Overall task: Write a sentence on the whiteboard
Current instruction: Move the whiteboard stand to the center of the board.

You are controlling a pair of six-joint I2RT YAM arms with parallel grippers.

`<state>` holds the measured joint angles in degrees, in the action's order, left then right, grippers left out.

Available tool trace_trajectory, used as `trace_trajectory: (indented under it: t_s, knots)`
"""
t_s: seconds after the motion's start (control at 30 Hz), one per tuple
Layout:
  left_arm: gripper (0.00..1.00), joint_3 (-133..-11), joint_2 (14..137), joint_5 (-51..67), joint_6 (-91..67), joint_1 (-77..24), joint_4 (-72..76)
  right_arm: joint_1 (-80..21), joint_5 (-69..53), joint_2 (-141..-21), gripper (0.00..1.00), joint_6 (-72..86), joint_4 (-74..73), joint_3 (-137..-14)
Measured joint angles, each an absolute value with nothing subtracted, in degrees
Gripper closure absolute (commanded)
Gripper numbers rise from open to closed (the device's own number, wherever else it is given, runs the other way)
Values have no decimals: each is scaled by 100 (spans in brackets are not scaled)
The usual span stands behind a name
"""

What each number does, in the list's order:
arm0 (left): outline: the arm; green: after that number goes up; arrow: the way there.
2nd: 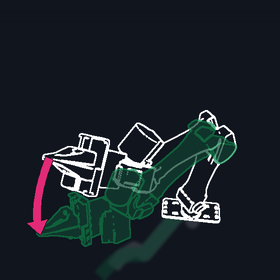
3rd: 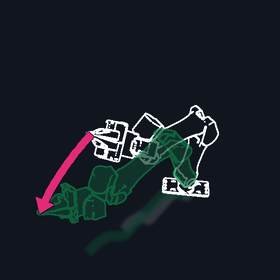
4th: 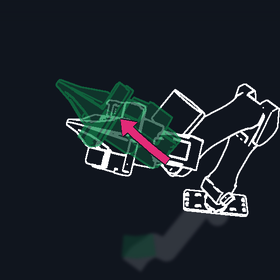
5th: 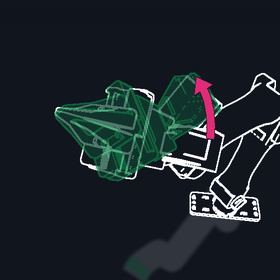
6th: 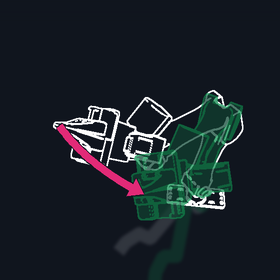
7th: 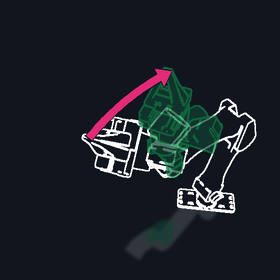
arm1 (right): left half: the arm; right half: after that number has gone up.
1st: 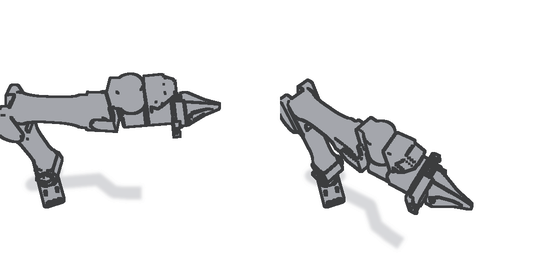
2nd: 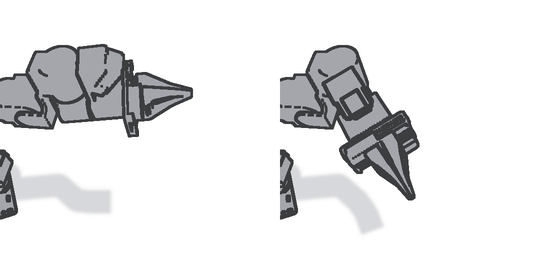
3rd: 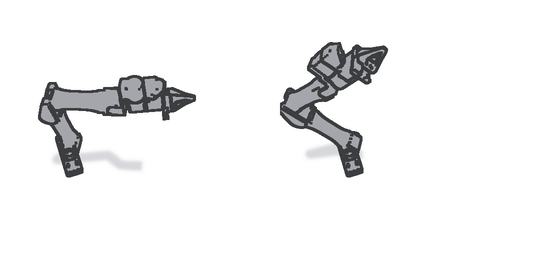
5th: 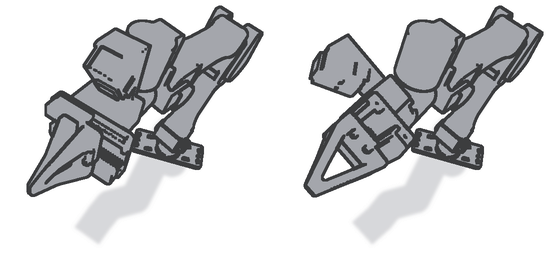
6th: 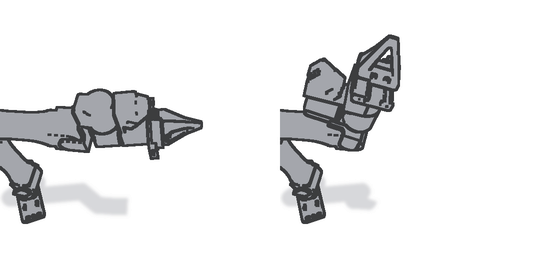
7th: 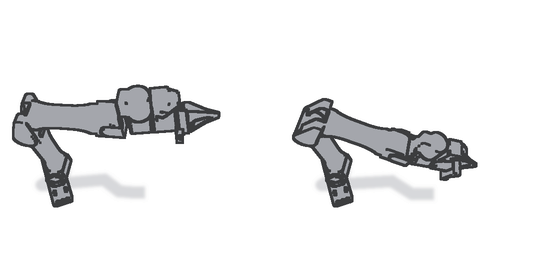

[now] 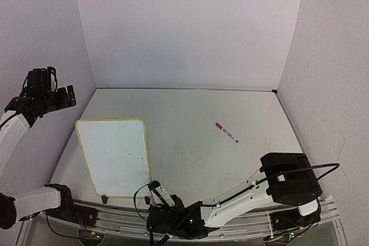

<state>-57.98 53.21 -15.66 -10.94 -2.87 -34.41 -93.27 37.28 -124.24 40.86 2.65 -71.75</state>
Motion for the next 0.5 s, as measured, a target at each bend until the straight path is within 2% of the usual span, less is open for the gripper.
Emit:
trace_trajectory:
  t_s: [0.27, 0.5]
  knots:
    - [0, -5798, 5321, -1566, -1094, -287, -3441, -9391, 3446, -12422, 44, 3594, 707, -7221]
    - [1, -5798, 5321, -1564, -1094, -287, -3441, -9285, 3454, -12497, 48, 3643, 564, -7723]
